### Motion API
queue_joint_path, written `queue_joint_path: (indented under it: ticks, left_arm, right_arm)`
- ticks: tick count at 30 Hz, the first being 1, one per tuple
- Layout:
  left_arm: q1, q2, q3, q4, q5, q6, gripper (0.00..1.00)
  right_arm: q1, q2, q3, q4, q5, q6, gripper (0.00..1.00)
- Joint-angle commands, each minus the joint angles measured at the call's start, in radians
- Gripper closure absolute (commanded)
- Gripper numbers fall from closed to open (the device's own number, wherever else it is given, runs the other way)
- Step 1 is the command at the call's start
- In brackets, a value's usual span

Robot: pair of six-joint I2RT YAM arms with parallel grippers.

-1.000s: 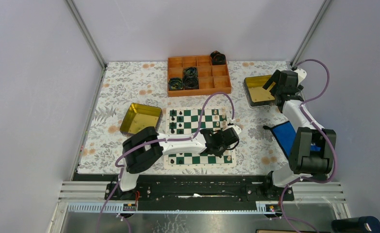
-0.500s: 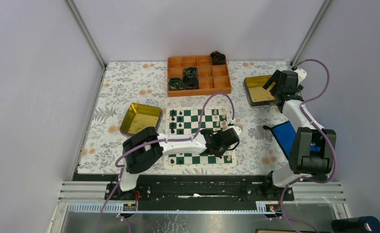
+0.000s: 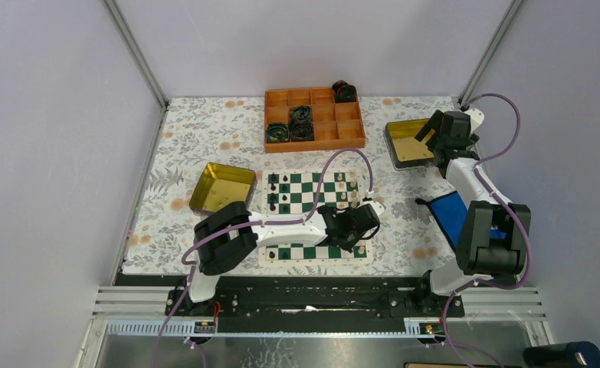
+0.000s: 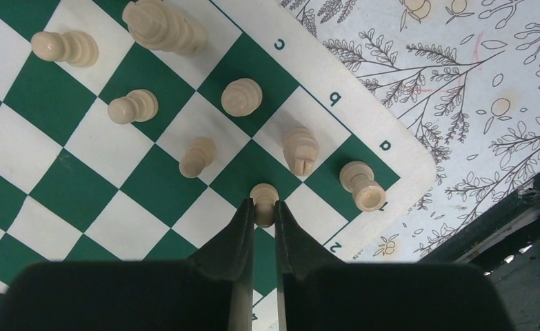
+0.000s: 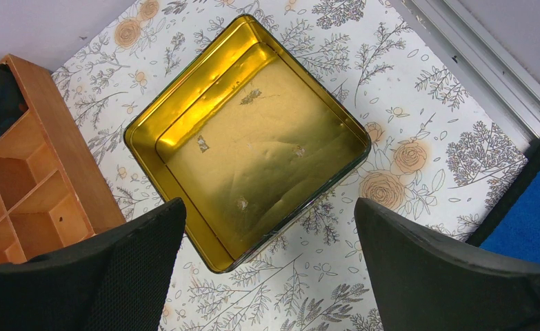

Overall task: Set up the chess pieces on the board
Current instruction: Place the chess piece on the chessboard.

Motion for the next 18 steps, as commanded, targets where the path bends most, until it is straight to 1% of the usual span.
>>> queue_joint_path:
  ticks: [1,18]
  left_arm:
    - [-0.007,0.013,0.028,0.028,-0.011,-0.002,0.87]
    - [-0.006,0.017,0.027,0.041,-0.049,0.014,0.87]
  right_arm:
    - [0.004,-0.033,0.012,0.048,0.007,0.004,0.0]
    - [0.004,-0.042,0.003,0.051,0.008,0.003,0.0]
